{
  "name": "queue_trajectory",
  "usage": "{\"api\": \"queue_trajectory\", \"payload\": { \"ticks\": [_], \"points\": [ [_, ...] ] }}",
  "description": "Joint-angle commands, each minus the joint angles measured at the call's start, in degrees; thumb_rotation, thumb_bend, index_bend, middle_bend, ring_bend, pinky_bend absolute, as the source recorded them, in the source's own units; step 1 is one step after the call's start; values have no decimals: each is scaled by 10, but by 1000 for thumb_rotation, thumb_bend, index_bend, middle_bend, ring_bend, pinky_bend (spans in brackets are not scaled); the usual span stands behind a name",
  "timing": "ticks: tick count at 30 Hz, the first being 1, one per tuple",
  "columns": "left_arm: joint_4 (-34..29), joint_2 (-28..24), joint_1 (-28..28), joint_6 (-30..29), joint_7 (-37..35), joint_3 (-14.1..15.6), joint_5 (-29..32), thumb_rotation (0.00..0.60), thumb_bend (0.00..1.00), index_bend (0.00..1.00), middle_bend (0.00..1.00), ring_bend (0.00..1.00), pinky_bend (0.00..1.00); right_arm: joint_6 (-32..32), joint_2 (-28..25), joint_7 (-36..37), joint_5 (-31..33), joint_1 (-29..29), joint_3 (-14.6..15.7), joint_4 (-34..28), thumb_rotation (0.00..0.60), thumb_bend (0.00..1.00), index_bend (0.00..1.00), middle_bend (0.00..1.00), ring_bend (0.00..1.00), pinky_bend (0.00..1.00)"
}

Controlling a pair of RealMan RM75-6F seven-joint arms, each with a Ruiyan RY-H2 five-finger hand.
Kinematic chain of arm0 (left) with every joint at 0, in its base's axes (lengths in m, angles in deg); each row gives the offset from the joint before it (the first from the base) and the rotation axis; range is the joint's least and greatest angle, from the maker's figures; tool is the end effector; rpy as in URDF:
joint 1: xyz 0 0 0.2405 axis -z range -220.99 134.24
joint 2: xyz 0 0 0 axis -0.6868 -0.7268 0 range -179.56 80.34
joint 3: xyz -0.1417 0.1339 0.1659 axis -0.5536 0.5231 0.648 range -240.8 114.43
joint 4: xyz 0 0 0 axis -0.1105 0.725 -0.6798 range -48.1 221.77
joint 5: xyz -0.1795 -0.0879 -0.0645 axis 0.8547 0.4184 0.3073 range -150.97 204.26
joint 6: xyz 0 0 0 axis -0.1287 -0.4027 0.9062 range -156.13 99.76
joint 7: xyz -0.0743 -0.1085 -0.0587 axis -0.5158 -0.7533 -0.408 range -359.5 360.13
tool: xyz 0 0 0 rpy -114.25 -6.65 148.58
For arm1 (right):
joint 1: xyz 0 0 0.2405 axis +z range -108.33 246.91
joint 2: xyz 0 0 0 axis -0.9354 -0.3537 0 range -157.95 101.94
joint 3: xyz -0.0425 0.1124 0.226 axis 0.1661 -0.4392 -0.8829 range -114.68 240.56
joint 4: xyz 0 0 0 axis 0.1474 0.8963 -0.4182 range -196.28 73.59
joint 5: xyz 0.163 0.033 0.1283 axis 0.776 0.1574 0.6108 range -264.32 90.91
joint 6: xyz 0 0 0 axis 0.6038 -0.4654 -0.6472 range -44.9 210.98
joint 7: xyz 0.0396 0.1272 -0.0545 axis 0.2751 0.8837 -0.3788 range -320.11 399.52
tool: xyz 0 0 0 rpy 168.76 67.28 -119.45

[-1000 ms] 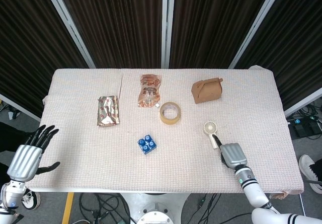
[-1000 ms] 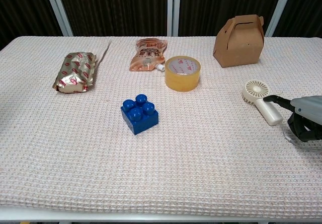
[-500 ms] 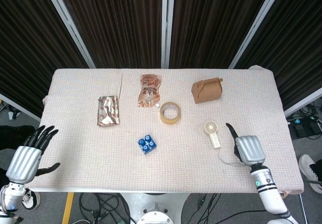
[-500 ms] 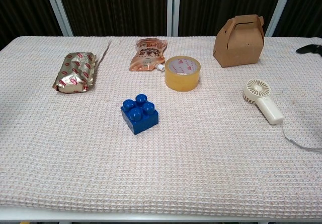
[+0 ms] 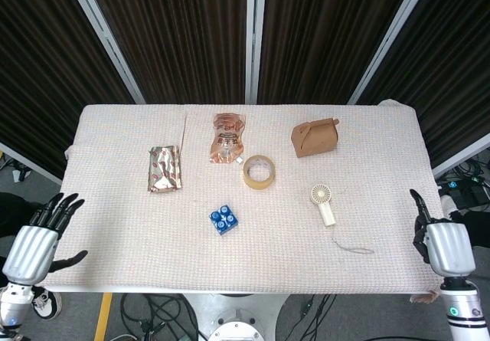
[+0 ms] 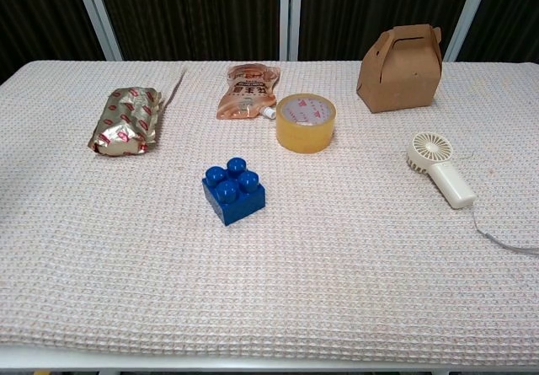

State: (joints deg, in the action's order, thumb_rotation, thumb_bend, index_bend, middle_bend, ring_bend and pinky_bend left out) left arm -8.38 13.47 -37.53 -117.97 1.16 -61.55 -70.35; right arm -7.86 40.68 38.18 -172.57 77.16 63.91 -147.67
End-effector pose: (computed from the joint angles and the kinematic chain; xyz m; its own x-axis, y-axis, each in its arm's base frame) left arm -0.2762 0.1659 0.1508 0.3846 -0.0089 0.9230 0.9012 -0.2125 -0.3776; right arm -0.3142 -0.1849 0.1474 0.4436 0.0582 0.8943 -0.8933 -0.0519 0.4464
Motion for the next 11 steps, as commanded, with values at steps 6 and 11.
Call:
{"api": "queue_trajectory", "payload": {
  "ticks": [6,11],
  "points": [
    [0,9,-1,0,4,4,-9,600,0,100,66,0,165,-11,-25,-34,12,-34,-2,-9,600,0,0,0,0,0],
    [2,13,-1,0,4,3,-11,600,0,101,66,0,165,-36,-27,-38,1,-46,-13,-7,600,0,0,0,0,0]
  ]
}}
